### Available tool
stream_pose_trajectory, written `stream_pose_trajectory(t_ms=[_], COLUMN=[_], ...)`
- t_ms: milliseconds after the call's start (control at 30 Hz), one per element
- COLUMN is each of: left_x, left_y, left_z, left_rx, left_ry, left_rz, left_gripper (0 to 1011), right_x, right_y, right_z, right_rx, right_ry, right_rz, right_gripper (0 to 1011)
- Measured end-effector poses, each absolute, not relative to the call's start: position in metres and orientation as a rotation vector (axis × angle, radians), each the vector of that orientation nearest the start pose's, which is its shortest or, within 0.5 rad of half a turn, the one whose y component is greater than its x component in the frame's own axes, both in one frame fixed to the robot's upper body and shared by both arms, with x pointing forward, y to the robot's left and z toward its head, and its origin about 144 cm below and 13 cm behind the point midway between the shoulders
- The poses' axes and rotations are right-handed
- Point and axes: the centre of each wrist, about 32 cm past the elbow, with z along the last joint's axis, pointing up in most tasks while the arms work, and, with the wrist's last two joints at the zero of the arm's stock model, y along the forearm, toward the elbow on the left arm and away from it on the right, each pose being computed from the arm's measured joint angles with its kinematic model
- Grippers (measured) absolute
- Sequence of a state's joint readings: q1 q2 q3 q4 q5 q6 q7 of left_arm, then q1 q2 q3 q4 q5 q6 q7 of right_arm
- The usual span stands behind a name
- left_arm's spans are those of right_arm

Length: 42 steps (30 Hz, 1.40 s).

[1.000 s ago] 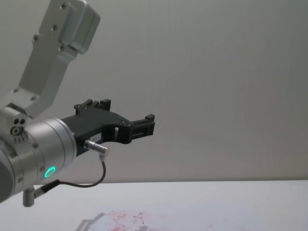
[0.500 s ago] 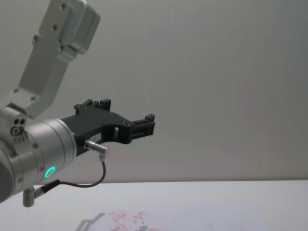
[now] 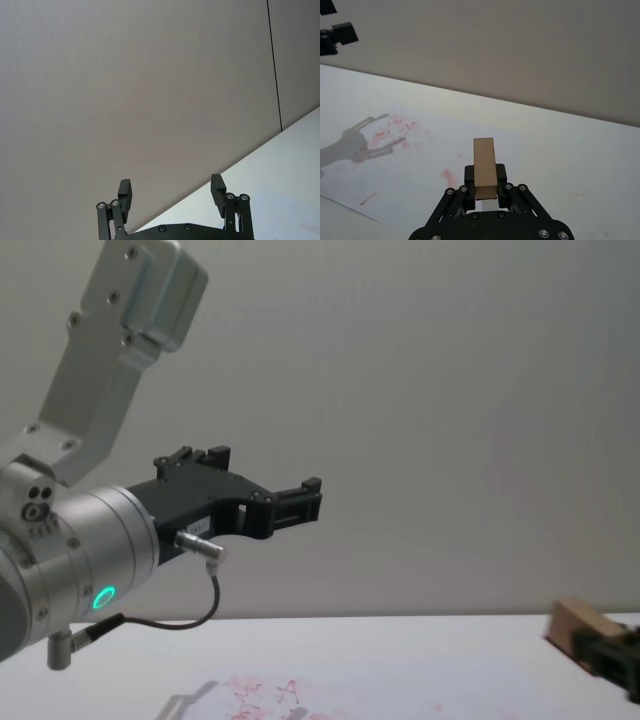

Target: Use the one hand to pick up the stamp and affix it onto the A4 paper.

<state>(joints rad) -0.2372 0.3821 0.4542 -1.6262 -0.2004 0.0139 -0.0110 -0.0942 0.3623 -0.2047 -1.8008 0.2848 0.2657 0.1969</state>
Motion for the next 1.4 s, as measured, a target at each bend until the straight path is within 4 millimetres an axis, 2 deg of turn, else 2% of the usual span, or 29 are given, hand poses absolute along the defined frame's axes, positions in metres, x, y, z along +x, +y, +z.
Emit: stream_pose_trajectory(t_ms=[367, 700, 1033, 1400], left_x=[0.492, 0.492, 0.492, 0.492], left_y=[0.198, 0.198, 0.198, 0.198], left_z=[1.204, 1.204, 1.204, 1.204], left_rx=[0.061, 0.061, 0.061, 0.061], left_ry=[-0.268, -0.268, -0.268, -0.268], left_rz=[1.124, 1.124, 1.124, 1.124], left_gripper=[1001, 1001, 1001, 1001], right_x=[0.455, 0.475, 0.483, 0.483], right_y=[-0.218, -0.194, -0.181, -0.177], right_z=[1.168, 1.156, 1.146, 1.142], right_rx=[-0.239, -0.312, -0.387, -0.433], right_ry=[0.169, 0.208, 0.22, 0.23], right_rz=[-1.032, -0.99, -0.98, -1.0], right_gripper=[219, 219, 219, 219])
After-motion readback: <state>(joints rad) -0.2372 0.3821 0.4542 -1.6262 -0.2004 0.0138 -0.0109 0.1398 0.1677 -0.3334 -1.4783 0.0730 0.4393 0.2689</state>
